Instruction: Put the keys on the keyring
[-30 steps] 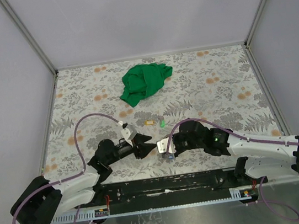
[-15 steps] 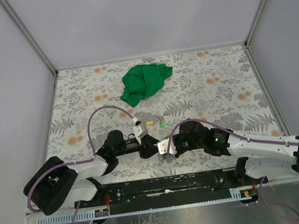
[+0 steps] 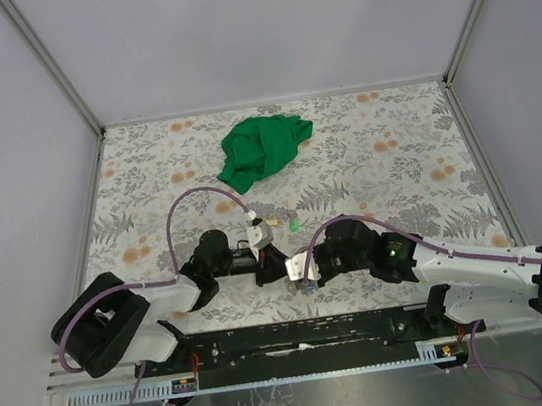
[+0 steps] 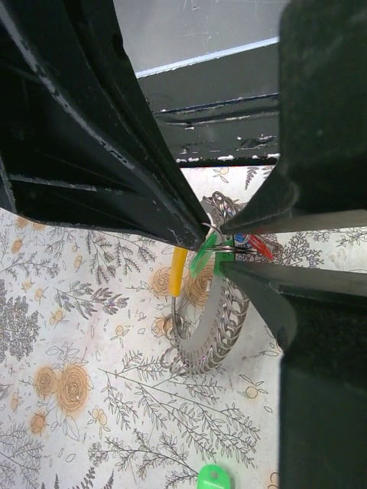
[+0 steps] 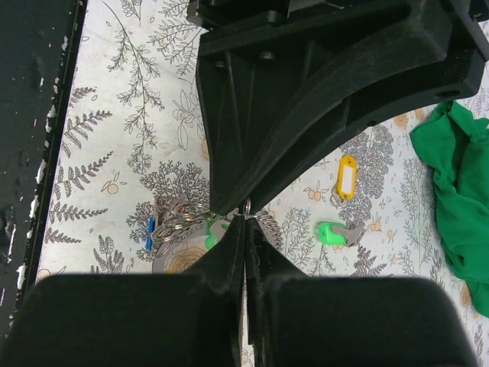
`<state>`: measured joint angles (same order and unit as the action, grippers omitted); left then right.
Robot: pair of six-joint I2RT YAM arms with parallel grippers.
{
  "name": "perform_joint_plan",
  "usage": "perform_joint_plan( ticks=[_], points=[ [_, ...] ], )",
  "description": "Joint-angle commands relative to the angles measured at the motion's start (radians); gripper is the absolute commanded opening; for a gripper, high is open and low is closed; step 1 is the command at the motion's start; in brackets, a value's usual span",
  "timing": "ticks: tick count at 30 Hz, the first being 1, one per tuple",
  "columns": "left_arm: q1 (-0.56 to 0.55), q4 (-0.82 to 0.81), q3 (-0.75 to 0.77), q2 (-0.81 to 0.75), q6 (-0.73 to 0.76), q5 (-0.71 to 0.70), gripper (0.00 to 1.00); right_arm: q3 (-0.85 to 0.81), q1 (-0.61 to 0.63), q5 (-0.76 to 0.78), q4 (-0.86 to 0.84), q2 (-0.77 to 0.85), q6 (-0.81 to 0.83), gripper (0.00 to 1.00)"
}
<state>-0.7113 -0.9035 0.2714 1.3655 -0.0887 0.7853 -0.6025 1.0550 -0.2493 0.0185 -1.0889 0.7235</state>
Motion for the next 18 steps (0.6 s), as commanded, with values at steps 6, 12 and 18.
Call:
perform_joint_plan(
  ticks=[6,12,18],
  points=[
    [0.007,-0.044,0.019,-0.009,0.000,0.007,0.00,-0.035,0.010,-0.023,-0.016,0.035,-0.007,0.00],
    [0.010,0.011,0.000,-0.057,-0.022,-0.069,0.00,-0.003,0.010,0.013,0.006,0.072,-0.030,0.00],
    [0.010,0.017,-0.020,-0.123,-0.069,-0.150,0.00,0.031,0.010,0.038,0.011,0.085,-0.074,0.00]
  ],
)
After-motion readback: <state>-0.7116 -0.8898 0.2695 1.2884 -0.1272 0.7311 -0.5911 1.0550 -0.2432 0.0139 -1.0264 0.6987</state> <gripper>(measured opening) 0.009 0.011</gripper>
